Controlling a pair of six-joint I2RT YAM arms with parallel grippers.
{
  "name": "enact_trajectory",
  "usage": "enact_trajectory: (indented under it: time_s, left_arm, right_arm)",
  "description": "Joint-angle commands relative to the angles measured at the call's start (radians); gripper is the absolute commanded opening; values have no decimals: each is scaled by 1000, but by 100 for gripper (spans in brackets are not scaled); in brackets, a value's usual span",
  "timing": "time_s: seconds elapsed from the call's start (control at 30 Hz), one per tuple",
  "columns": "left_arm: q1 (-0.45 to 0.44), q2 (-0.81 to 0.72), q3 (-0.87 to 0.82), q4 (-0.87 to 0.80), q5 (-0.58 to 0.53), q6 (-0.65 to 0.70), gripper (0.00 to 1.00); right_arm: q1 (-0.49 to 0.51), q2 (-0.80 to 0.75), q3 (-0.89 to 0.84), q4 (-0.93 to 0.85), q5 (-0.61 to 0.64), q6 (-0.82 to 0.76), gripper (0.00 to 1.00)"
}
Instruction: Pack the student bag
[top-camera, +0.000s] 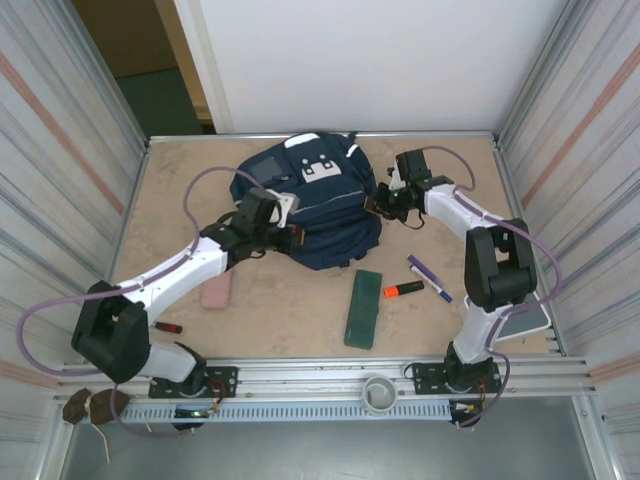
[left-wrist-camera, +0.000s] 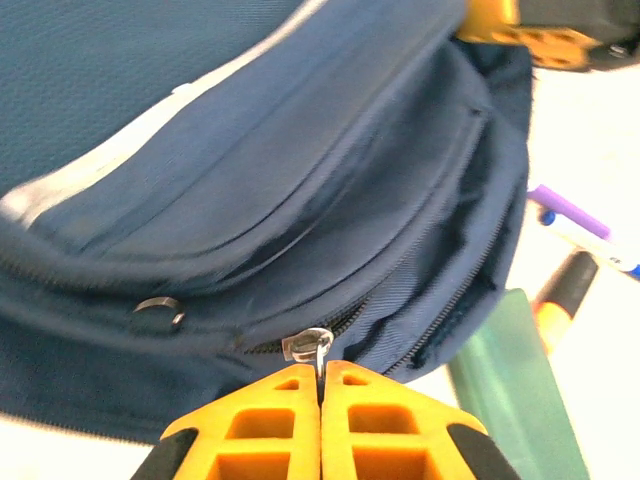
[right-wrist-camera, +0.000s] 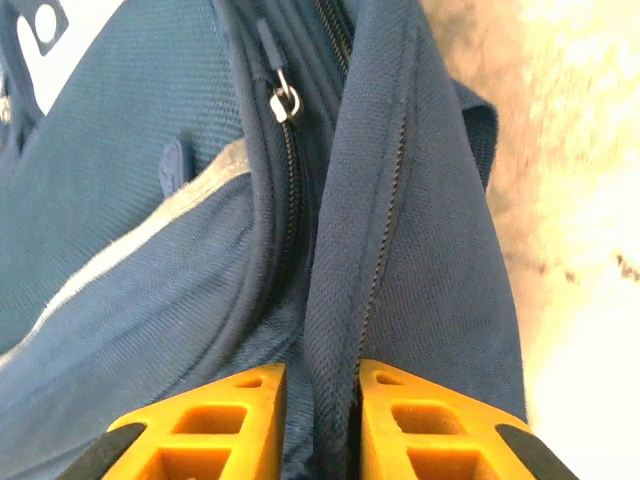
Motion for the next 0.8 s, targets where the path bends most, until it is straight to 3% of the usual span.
enact_trajectory:
  time_s: [0.0,0.27,0.43,0.6,0.77]
  left_arm:
    - [-34,67,96,84,50,-29,0]
    - [-60,172,187,98,68,-30,0]
    - [-79,176,183,98,81,-29,0]
    - [-84,154,148,88,72,-20,0]
    - [-84,129,108,53,12,9,0]
  right_arm:
    - [-22,-9,56,-77,23,-60,38]
    - [-19,-240,-194,7,-3,17,71]
    - [44,-259,-275,85,59,76,73]
    - [69,-194,-252,130,100,89,61]
    - [71,-149,-231,120,147,58,26]
